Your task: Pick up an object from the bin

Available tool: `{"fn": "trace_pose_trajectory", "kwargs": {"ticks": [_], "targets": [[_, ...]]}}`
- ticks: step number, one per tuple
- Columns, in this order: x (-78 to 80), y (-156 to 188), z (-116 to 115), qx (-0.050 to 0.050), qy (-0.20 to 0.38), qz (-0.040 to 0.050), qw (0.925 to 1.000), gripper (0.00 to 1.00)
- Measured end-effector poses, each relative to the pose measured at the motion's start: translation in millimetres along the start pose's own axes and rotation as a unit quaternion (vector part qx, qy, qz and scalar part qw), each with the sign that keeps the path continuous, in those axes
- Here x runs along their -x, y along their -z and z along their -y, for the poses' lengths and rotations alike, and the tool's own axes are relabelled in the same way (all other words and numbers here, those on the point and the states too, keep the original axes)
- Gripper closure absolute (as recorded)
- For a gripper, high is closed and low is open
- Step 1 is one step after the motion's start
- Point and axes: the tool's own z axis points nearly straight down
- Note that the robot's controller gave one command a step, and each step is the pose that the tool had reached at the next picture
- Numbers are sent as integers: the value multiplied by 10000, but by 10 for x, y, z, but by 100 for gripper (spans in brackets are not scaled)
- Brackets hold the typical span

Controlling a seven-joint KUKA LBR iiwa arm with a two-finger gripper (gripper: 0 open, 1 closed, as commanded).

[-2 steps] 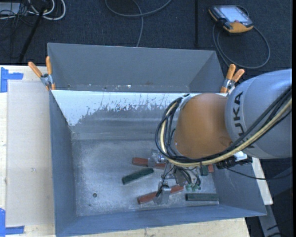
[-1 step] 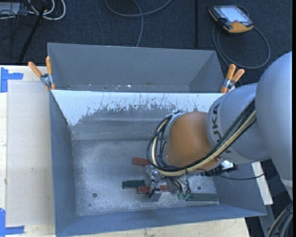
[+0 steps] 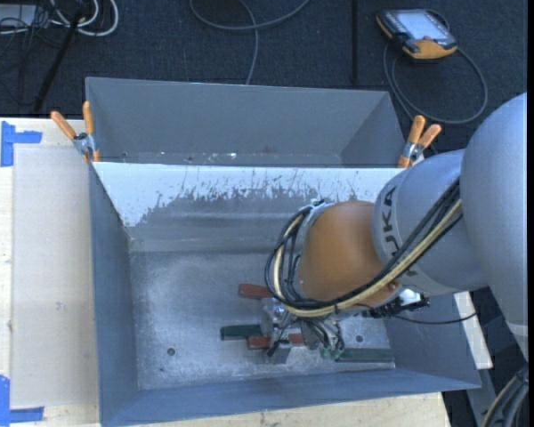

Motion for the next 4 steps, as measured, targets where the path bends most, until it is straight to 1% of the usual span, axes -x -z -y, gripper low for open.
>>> {"fn": "trace_pose_trajectory", "kwargs": {"ticks": [1, 2, 3, 4], "targets": [[-45, 1241, 94, -3, 187, -46, 9998, 100], [-47, 1238, 94, -1, 180, -51, 9998, 0], [-47, 1238, 95, -1, 178, -51, 9998, 0], [480, -19, 424, 11, 715, -63, 9974, 100]]}}
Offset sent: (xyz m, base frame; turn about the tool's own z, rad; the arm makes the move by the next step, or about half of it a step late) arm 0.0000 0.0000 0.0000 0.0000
